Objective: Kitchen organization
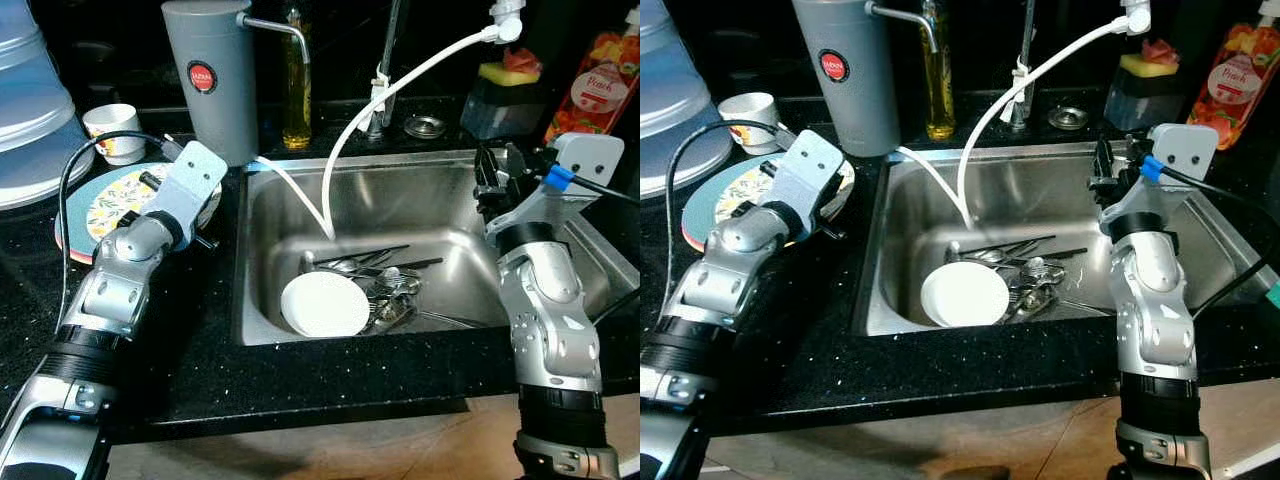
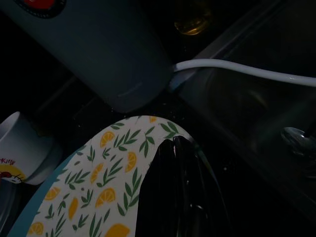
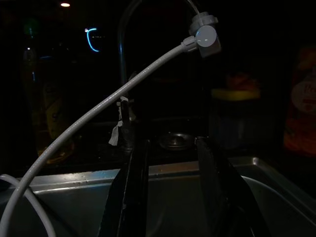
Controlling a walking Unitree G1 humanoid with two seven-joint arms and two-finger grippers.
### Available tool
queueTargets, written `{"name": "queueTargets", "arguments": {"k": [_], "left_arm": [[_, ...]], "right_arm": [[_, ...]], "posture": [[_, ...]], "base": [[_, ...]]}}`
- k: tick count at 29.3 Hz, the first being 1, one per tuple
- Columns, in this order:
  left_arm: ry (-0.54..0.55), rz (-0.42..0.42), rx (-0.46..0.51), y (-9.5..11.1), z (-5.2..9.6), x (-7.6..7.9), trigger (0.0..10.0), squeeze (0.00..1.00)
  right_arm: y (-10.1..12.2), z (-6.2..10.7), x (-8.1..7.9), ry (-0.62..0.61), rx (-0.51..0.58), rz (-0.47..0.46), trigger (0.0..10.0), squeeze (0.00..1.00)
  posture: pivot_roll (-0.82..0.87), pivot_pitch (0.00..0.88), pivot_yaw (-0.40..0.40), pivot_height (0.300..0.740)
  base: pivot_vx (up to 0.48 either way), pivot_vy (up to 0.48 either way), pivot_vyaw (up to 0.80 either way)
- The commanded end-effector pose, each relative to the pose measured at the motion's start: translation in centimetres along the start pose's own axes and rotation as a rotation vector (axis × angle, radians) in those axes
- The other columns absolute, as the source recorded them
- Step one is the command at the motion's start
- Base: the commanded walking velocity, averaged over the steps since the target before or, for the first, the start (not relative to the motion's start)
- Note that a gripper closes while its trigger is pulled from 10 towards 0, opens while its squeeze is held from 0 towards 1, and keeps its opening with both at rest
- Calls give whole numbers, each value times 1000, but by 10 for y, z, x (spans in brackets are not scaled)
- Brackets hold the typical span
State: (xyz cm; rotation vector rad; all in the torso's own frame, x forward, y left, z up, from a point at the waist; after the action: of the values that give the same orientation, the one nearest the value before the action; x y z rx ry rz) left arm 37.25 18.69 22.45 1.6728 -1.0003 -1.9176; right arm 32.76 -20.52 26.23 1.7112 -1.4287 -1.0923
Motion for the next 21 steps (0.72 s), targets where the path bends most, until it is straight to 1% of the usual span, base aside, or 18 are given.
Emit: {"name": "queueTargets", "arguments": {"k": [1, 21], "left_arm": [[4, 6, 4, -1, 1, 3, 10000, 0], [7, 1, 4, -1, -1, 9, 10000, 0]], "right_arm": [[3, -2, -1, 9, 1, -3, 10000, 129], [2, -2, -2, 19, -11, 4, 10000, 125]], "posture": [[-54, 28, 2, 740], [-62, 28, -3, 740]], "base": [[0, 0, 0], [0, 0, 0]]}}
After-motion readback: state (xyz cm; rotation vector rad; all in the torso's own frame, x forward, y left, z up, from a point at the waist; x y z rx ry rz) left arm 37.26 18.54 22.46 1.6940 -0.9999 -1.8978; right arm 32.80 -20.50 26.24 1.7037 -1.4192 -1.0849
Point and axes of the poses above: a point about 5 cm out from each wrist's last joint towards the gripper, its own z axis pointing back from the gripper into the wrist, its own y axis along the axis of the wrist's last joint, x = y × z, the point moved 1 cm from there along -z, pointing out of the wrist towards the gripper, and after that the axes turned 10 degrees about -z, right-handed, at the moved point
